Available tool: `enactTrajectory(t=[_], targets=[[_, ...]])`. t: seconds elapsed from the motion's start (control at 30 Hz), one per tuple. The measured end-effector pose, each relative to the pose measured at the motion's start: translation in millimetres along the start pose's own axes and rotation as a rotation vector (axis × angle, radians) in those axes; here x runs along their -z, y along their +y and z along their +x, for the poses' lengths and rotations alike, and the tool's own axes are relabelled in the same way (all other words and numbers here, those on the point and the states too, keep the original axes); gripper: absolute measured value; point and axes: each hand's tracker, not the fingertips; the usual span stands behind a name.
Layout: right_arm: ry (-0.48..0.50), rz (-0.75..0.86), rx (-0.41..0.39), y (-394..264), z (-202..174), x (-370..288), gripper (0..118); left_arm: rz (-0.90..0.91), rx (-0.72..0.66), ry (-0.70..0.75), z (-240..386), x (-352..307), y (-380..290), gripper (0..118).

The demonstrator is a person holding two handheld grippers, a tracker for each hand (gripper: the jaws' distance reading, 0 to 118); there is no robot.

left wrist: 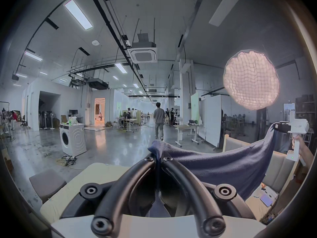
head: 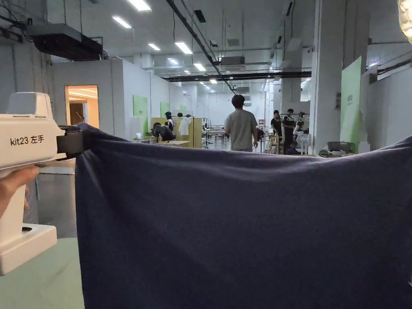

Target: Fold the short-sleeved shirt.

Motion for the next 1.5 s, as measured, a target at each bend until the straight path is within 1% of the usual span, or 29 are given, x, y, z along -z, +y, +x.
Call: enactTrajectory(t=[0.03,0.07,0.13,0.17,0.2,0.27,0.3,0.37,0.4,0.43,0.5,0.57,0.67,0.7,0.73,0.93,1.07,1.27,1.37,1.4,1.47,1.5], targets=[[0.040,0.051,-0.034,61,-19,-14,2,0.005,-0.001,0.011,-1,1,1,5],[0.035,0.066,-0.043,68,-18,-12,2,0.011,-0.007,0.016,-3,2,3,5],[0.032,0.096,-0.064,76,-13,-4,2,0.014,-0.025,0.018,-5,5,5,5],[-0.036,0.121,-0.075,80,-14,-17,2,0.008,-0.027,0.017,-6,7,7,5],[-0.029,0.114,-0.078,73,-20,-29,2,0.007,-0.027,0.017,-6,8,6,5],[-0.036,0.116,-0.094,73,-20,-29,2,0.004,-0.028,0.020,-4,10,6,5],[0.022,0.130,-0.106,83,-26,-29,2,0.004,-0.033,0.019,-5,11,6,5],[0.017,0.131,-0.108,80,-22,-24,2,0.003,-0.039,0.016,-5,15,6,5],[-0.033,0.156,-0.119,84,-22,-27,2,0.001,-0.037,0.015,-3,16,5,5],[-0.053,0.164,-0.124,90,-27,-33,2,0.001,-0.034,0.014,-3,17,4,5],[-0.057,0.159,-0.126,88,-26,-29,2,-0.001,-0.036,0.013,-4,21,3,5],[-0.072,0.100,-0.097,80,-26,-22,2,-0.003,-0.040,0.008,-6,27,2,5],[-0.085,0.101,-0.116,75,-20,-2,2,0.006,-0.046,-0.002,-6,37,-1,5],[-0.058,0.141,-0.153,76,-36,-9,2,0.002,-0.042,0.002,-5,42,-2,5],[-0.056,0.140,-0.156,76,-37,-3,2,-0.006,-0.038,0.008,-5,48,-3,5],[-0.050,0.149,-0.143,74,-47,21,2,-0.028,-0.039,0.021,-8,74,-14,5],[-0.056,0.135,-0.163,73,-53,48,2,-0.049,-0.058,0.033,-13,100,-20,5],[-0.065,0.148,-0.157,65,-65,78,2,-0.070,-0.068,0.060,-13,148,-23,5],[-0.083,0.110,-0.161,63,-69,103,2,-0.078,-0.071,0.073,-13,176,-26,5],[-0.094,0.111,-0.167,61,-71,111,2,-0.075,-0.064,0.076,-12,184,-28,5],[-0.121,0.099,-0.182,54,-75,122,2,-0.092,0.023,0.085,-5,197,-35,5],[-0.130,0.104,-0.189,51,-80,124,2,-0.097,0.042,0.095,-1,204,-39,5]])
